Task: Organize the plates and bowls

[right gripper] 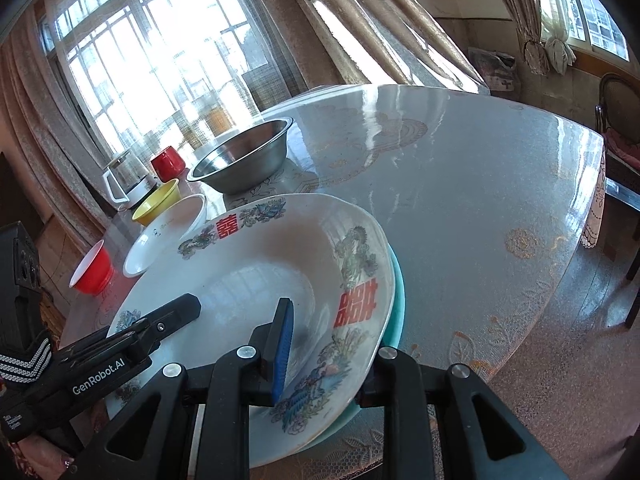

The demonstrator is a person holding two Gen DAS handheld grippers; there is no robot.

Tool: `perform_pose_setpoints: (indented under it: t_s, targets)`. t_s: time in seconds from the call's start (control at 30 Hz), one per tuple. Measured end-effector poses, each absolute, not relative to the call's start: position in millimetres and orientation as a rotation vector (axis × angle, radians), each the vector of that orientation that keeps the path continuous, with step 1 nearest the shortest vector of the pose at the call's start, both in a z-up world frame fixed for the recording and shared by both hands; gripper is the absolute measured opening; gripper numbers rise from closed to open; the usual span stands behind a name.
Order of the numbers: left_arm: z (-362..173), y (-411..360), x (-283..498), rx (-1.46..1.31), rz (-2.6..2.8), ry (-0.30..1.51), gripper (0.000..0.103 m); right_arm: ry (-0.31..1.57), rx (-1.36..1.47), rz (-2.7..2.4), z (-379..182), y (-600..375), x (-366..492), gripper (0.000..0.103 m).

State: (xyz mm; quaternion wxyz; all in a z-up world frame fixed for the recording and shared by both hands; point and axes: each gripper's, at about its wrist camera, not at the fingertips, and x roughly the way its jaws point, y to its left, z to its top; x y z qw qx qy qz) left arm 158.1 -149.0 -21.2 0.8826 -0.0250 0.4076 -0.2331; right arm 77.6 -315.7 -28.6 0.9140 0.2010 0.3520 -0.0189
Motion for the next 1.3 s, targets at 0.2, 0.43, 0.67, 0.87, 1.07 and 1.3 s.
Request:
perform_pose_setpoints:
  t_s: [0.2,0.43,0.67,0.87,1.07,1.3]
  targets:
    - [-22,-146,156,-0.044,-0.475,0.847,0.038,0.74,0.423,-0.058,-27,-320,67,0.029]
    - [-21,-145,151,-0.03,-0.466,0.841,0.038,0.721,0.415,-0.065,-24,-322,57,0.028]
    - [-19,-142,139,0.003,-0.467,0.834,0.033,0.702,0.375,-0.097,-22,-326,59,0.022]
    - [-18,-145,140,0.031,-0.452,0.828,0.033,0.684,0.342,-0.115,-20,-329,68,0.022]
    - [-20,-146,147,0.027,-0.452,0.831,0.033,0.682,0.367,-0.12,-24,-330,73,0.022]
    - [-20,-143,137,0.022,-0.479,0.824,0.034,0.683,0.419,-0.112,-22,-332,65,0.024]
